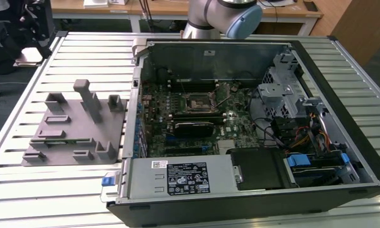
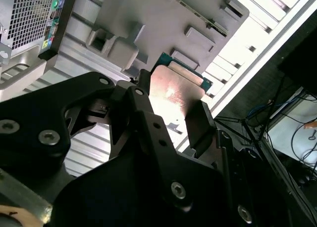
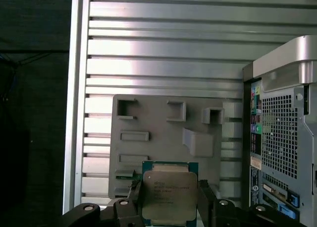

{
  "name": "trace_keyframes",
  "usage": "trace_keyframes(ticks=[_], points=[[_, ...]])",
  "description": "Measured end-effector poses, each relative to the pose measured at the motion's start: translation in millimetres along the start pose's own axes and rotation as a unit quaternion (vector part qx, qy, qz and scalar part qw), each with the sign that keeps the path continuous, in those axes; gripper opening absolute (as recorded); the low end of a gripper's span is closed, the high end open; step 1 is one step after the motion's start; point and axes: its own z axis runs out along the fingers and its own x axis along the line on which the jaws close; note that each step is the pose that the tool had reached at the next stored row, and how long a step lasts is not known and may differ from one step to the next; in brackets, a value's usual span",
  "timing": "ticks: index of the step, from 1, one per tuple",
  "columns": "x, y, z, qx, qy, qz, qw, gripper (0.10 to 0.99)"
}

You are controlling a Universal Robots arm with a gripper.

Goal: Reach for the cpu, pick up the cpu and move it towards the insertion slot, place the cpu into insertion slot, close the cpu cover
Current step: 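Pick up the cpu and move it towards the insertion slot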

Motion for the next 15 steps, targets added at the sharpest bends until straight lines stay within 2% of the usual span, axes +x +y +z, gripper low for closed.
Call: trace_keyframes(ticks=[15], points=[[-31.1, -0.9, 3.1, 0.0000, -0.0002, 0.004, 1.0000, 0.529]])
